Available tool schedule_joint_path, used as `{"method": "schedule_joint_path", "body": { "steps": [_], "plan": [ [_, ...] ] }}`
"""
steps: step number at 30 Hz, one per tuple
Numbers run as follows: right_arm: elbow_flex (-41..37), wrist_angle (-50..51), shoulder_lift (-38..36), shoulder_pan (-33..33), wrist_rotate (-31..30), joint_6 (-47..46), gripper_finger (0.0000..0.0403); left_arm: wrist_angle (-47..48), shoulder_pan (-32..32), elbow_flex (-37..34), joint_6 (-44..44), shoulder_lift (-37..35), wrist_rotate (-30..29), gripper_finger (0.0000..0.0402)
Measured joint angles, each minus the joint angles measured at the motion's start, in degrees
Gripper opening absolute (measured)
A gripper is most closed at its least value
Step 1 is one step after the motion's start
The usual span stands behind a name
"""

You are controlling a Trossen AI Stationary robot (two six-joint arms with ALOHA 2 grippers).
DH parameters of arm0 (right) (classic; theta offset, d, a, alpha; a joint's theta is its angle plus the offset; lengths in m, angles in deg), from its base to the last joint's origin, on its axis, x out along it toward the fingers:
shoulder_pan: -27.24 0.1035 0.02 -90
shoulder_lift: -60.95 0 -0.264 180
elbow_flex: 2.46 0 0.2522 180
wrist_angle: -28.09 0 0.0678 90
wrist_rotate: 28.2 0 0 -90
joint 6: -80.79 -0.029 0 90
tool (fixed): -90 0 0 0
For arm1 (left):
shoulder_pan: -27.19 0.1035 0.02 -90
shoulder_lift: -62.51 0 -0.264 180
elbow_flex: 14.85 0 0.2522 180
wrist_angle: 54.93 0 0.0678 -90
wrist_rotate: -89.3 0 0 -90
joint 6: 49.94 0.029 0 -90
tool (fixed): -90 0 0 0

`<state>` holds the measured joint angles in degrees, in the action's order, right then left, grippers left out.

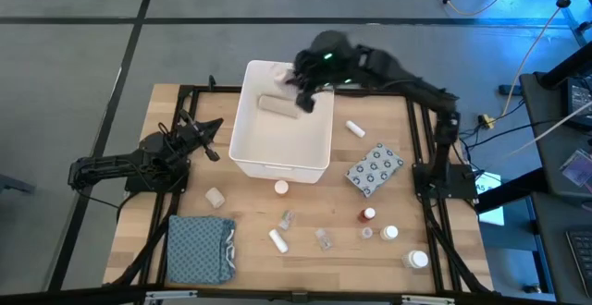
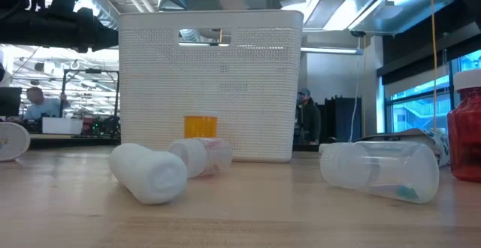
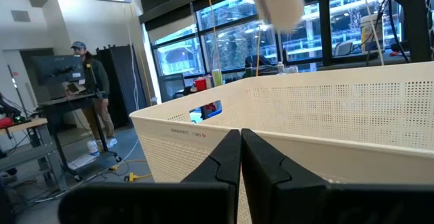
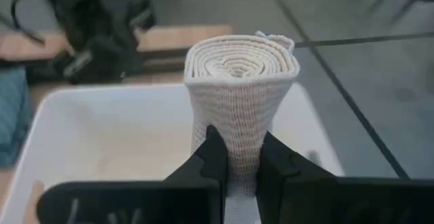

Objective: Pick & place medical supplies in basket/bin
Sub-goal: Put the top rolled brown bandage into the white bin

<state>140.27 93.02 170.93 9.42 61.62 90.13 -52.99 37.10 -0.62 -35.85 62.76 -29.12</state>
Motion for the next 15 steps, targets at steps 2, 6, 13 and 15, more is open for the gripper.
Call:
{"method": "schedule_joint_path", "body": {
  "steps": [2, 6, 13, 15],
  "plan": [
    [0.0, 0.1, 3.3, 0.4, 0.0, 1.6, 0.0042, 0.0, 0.0, 0.0, 0.0, 0.0, 0.0, 0.0008],
    [-0.1, 2.2, 10.5, 0.5, 0.0, 3.7, 0.0042, 0.0, 0.0, 0.0, 0.0, 0.0, 0.0, 0.0006],
    [-0.1, 5.4, 20.8, -0.1, 1.8, 5.2, 0.0042, 0.0, 0.0, 0.0, 0.0, 0.0, 0.0, 0.0008],
    [-0.1, 5.8, 22.7, -0.3, 1.8, 6.1, 0.0042, 0.0, 0.0, 0.0, 0.0, 0.0, 0.0, 0.0008]
  ]
}}
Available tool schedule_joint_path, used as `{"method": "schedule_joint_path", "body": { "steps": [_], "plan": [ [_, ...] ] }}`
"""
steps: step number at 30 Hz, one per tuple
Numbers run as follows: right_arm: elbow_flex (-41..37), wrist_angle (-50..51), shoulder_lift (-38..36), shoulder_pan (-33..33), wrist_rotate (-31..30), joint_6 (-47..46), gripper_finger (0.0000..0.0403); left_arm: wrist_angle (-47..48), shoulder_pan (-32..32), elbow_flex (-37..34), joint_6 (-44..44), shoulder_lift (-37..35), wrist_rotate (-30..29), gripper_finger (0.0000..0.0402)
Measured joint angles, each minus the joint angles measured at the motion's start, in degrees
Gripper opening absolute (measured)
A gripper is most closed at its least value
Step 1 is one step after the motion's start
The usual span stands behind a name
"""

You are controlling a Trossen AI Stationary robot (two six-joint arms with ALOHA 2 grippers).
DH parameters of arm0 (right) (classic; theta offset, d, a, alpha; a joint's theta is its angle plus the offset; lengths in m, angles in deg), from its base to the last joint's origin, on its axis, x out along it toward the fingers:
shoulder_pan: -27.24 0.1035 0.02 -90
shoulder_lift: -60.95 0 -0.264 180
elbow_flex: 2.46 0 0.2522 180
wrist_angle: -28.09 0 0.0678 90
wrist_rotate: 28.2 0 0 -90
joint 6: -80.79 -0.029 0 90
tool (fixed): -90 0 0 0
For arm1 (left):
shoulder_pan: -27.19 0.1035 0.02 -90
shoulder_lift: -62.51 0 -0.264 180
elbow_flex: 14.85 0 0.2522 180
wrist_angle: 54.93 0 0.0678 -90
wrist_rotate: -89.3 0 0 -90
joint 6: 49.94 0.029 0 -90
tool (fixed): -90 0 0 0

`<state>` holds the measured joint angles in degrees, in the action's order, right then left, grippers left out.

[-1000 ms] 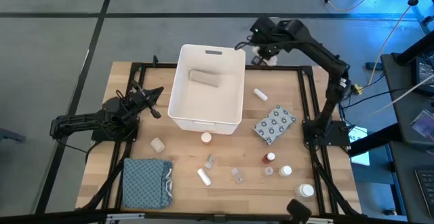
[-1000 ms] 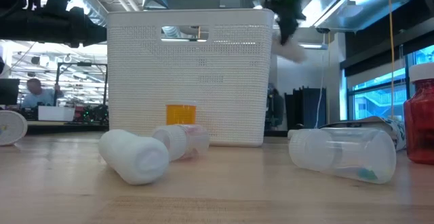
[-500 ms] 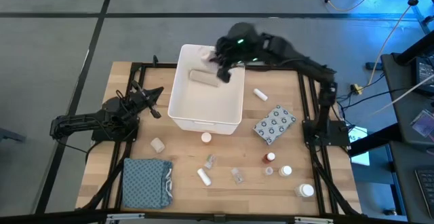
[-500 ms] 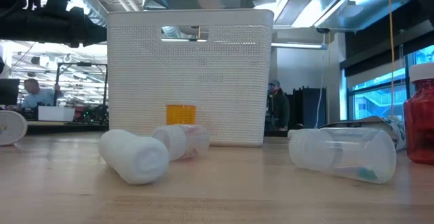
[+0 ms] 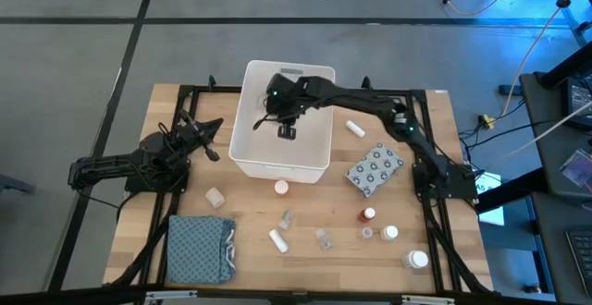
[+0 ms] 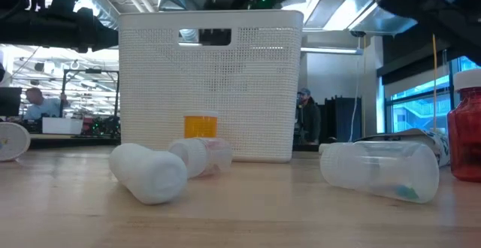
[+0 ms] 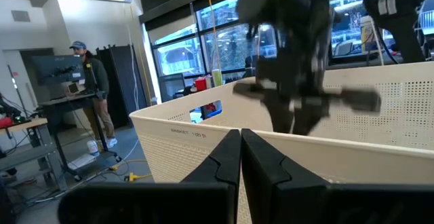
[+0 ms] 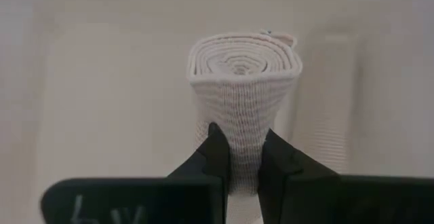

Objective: Pick & place medical supplies in basket/bin
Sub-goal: Put the top rolled brown bandage into the white bin

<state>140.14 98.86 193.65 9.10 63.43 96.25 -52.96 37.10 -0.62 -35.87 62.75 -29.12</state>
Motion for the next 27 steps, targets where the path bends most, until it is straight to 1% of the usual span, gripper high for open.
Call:
{"method": "schedule_joint_path", "body": {
  "steps": [3, 8, 19, 20, 24, 25, 27],
  "plan": [
    [0.0, 0.9, 2.0, -0.3, 0.1, 0.8, 0.0042, 0.0, 0.0, 0.0, 0.0, 0.0, 0.0, 0.0006],
    [0.0, 4.8, 3.3, -0.8, 0.1, 6.8, 0.0042, 0.0, 0.0, 0.0, 0.0, 0.0, 0.0, 0.0008],
    [0.0, 3.2, 3.2, -5.1, 0.2, 10.3, 0.0042, 0.0, 0.0, 0.0, 0.0, 0.0, 0.0, 0.0008],
    [0.0, 3.1, 3.2, -5.3, 1.0, 10.3, 0.0042, 0.0, 0.0, 0.0, 0.0, 0.0, 0.0, 0.0008],
    [0.0, 2.9, 3.2, -5.9, 9.4, 10.2, 0.0042, 0.0, 0.0, 0.0, 0.0, 0.0, 0.0, 0.0006],
    [0.0, 2.5, 3.2, -5.9, 10.6, 10.2, 0.0042, 0.0, 0.0, 0.0, 0.0, 0.0, 0.0, 0.0006],
    [0.0, 1.6, 3.3, -5.9, 11.0, 10.2, 0.0042, 0.0, 0.0, 0.0, 0.0, 0.0, 0.0, 0.0006]
  ]
}}
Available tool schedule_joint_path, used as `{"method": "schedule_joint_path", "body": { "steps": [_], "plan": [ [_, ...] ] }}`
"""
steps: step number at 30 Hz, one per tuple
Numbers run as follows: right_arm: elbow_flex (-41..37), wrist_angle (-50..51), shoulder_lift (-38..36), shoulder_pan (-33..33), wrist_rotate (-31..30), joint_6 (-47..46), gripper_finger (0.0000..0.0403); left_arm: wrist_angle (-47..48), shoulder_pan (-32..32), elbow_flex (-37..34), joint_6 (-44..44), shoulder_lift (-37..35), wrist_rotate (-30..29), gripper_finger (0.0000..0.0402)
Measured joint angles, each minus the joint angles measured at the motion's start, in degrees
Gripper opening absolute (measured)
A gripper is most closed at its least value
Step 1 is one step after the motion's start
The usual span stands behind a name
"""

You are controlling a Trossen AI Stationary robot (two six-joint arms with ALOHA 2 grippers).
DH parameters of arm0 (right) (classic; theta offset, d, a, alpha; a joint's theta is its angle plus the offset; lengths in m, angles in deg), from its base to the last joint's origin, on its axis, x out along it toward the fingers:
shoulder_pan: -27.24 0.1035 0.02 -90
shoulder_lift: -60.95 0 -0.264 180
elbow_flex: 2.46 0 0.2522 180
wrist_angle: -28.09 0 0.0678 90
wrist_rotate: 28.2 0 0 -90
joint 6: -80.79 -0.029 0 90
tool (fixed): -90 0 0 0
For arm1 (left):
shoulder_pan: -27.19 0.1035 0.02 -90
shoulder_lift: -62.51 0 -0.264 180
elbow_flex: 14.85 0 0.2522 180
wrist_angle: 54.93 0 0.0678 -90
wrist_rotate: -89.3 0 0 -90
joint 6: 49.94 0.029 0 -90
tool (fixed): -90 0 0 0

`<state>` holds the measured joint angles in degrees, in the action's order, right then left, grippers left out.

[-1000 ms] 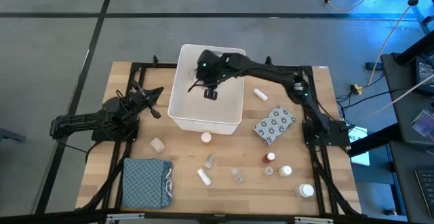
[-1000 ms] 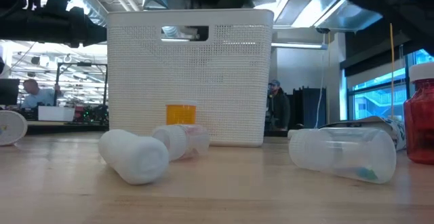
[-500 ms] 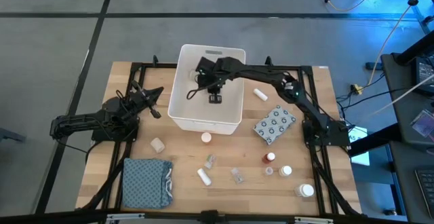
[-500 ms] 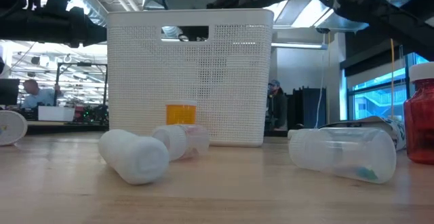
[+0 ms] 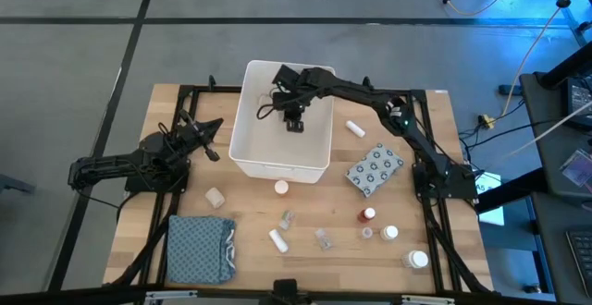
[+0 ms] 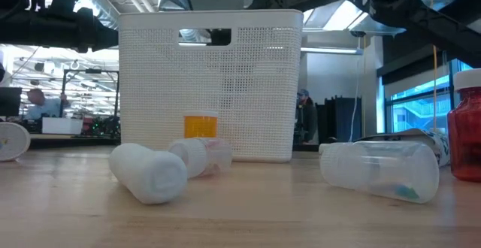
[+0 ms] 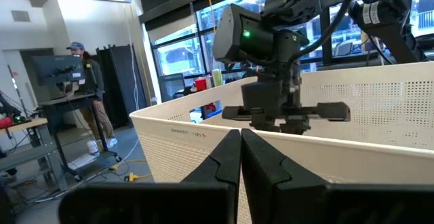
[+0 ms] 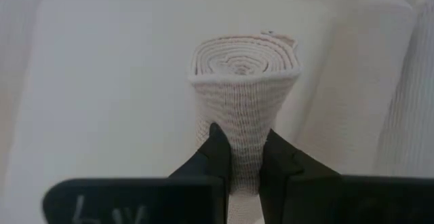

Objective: Pick & place medical supplies in basket/bin
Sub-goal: Put the top rolled brown bandage into the white bin

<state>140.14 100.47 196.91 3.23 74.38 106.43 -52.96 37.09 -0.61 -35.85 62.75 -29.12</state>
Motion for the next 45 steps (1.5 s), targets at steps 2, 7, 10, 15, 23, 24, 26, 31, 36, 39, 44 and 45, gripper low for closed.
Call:
{"method": "schedule_joint_path", "body": {
  "steps": [2, 7, 10, 15, 23, 24, 26, 31, 36, 39, 44, 45],
  "plan": [
    [0.0, -1.7, 0.4, 0.0, 0.5, -0.7, 0.0042, 0.0, 0.0, 0.0, 0.0, 0.0, 0.0, 0.0007],
    [0.0, -3.6, 2.6, 0.0, 0.9, -1.8, 0.0042, 0.0, 0.0, 0.0, 0.0, 0.0, 0.0, 0.0007],
    [0.0, -4.5, 4.1, 0.0, -0.6, -2.8, 0.0042, 0.0, 0.0, 0.0, 0.0, 0.0, 0.0, 0.0006],
    [0.1, -6.5, 5.2, 0.1, -1.3, -3.1, 0.0053, 0.0, 0.0, 0.0, 0.0, 0.0, -0.2, 0.0008],
    [0.1, -11.0, 5.2, 0.0, -1.6, -3.1, 0.0060, 0.0, 0.0, 0.0, 0.0, 0.0, -0.2, 0.0006],
    [0.1, -11.2, 5.2, 0.0, -1.6, -3.1, 0.0060, 0.0, 0.0, 0.0, 0.0, 0.0, -0.2, 0.0006],
    [0.1, -11.4, 5.2, 0.0, -1.6, -3.1, 0.0061, 0.0, 0.0, 0.0, 0.0, 0.0, -0.2, 0.0006],
    [0.1, -13.7, 5.2, 0.0, -1.5, -6.0, 0.0061, 0.0, 0.0, 0.0, 0.0, 0.0, -0.2, 0.0007],
    [0.1, -15.4, 5.2, 0.0, -1.5, -7.3, 0.0072, 0.0, 0.0, 0.0, 0.0, 0.0, -0.2, 0.0007],
    [0.1, -15.4, 5.2, 0.0, -1.5, -7.4, 0.0089, 0.0, 0.0, 0.0, 0.0, 0.0, -0.2, 0.0006],
    [0.1, -15.4, 5.2, 0.0, -1.5, -7.4, 0.0129, 0.0, 0.0, 0.0, 0.0, 0.0, -0.2, 0.0008],
    [0.1, -15.4, 5.2, 0.0, -1.5, -7.4, 0.0136, 0.0, 0.0, 0.0, 0.0, 0.0, -0.2, 0.0008]
  ]
}}
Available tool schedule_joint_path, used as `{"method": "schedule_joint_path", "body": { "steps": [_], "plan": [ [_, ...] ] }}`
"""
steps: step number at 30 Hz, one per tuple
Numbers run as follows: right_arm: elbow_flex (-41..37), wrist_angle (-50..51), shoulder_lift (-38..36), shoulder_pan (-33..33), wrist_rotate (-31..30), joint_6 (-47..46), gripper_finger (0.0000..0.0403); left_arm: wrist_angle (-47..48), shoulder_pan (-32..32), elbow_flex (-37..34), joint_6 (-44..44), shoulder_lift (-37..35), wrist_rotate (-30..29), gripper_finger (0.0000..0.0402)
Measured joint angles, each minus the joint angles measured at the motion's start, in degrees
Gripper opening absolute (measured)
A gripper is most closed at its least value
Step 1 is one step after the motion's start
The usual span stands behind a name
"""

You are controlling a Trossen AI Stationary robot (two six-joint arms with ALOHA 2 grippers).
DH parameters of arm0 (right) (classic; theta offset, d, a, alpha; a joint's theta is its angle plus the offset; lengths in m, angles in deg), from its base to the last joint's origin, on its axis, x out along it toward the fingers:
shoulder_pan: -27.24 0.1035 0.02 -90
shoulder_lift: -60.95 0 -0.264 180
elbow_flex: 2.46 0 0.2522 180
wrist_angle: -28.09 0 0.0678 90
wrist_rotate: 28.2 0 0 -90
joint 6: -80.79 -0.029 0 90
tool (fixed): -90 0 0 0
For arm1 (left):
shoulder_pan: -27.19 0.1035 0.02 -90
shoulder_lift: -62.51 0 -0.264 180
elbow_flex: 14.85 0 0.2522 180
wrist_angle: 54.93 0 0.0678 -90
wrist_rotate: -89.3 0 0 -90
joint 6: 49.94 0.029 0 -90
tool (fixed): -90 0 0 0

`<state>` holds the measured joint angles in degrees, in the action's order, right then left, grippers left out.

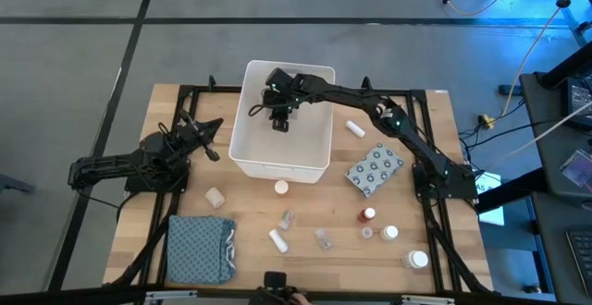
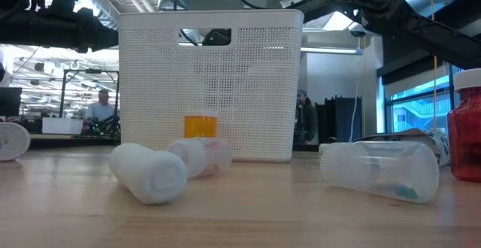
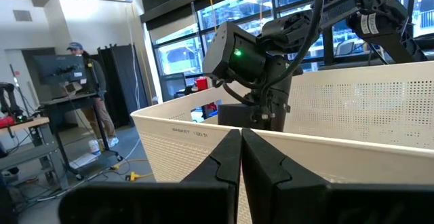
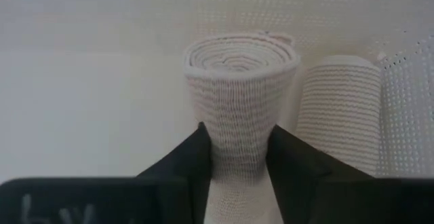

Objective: Pick & place medical supplies in basket/bin
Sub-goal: Put the top rolled brown bandage into the white bin, then put the rolled brown bandage into the white bin

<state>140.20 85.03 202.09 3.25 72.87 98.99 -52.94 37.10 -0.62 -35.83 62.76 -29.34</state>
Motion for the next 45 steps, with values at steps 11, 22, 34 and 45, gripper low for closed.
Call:
{"method": "schedule_joint_path", "body": {
  "steps": [11, 22, 34, 45],
  "plan": [
    [1.3, 5.1, -0.7, 0.4, 0.1, -2.6, 0.0161, 0.0, 0.0, 0.0, 0.0, 0.0, 0.0, 0.0008],
    [1.0, 2.2, -1.3, 0.8, 0.2, -2.6, 0.0162, 0.0, 0.0, 0.0, 0.0, 0.0, 0.0, 0.0008],
    [0.9, 0.4, -1.3, 0.8, 0.1, -2.6, 0.0166, 0.0, 0.0, 0.0, 0.0, 0.0, 0.0, 0.0007],
    [0.9, 0.2, -1.3, 0.8, 0.1, -2.9, 0.0267, 0.0, 0.0, 0.0, 0.0, 0.0, 0.0, 0.0006]
  ]
}}
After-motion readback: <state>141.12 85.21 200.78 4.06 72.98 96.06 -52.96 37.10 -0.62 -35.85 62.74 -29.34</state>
